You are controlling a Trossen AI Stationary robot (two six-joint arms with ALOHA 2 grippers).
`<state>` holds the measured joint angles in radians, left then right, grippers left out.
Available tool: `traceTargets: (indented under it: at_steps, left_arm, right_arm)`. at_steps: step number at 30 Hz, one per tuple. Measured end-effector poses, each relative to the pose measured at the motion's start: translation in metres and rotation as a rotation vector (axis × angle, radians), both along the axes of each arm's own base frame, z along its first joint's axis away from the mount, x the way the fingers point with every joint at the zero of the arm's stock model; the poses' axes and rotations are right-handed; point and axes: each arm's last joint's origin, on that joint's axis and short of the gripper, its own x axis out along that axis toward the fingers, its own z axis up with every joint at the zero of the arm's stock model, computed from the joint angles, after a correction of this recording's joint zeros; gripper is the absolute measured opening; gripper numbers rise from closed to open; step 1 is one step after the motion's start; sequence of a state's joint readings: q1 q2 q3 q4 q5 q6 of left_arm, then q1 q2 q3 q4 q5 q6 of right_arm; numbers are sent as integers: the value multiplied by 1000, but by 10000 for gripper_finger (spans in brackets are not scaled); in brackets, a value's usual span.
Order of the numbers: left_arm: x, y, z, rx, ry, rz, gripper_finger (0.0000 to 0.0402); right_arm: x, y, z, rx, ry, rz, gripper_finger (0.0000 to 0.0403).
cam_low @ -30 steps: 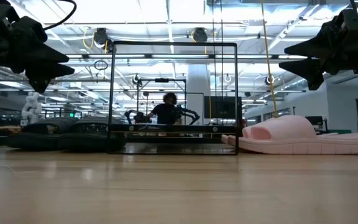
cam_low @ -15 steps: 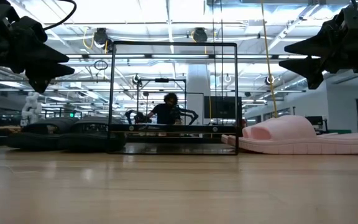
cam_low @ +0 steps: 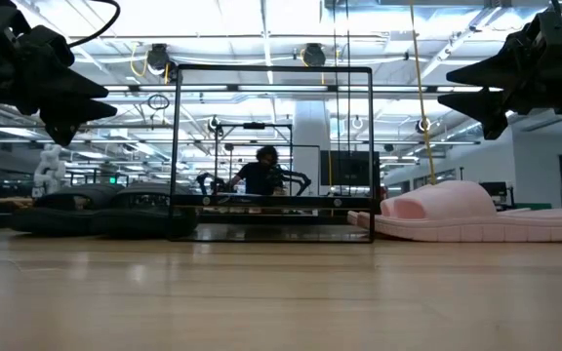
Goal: Pick and place slides into the shelf
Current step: Put the left black slide on the shelf
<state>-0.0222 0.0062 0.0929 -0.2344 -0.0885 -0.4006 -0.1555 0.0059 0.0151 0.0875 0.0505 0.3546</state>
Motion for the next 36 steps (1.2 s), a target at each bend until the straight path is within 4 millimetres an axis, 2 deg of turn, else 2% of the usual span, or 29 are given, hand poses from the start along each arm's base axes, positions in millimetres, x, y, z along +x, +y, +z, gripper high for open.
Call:
traceTargets:
  at_steps: [8,18,25,30,36]
  left_arm:
    - [0,0,0,0,0,0,150]
    - [0,2,2,2,-20,55,150]
    - [1,3,16,-215,-192,108,150]
    - [-1,6,29,-250,-339,193,150]
    - [-3,6,39,-283,-452,185,150]
  right_arm:
    - [0,0,3,7,-33,1,208]
    - [-3,0,19,20,-205,9,208]
    - [-8,1,33,-5,-362,13,208]
    - [-12,2,39,-27,-434,12,208]
    - [-13,2,42,-32,-468,8,208]
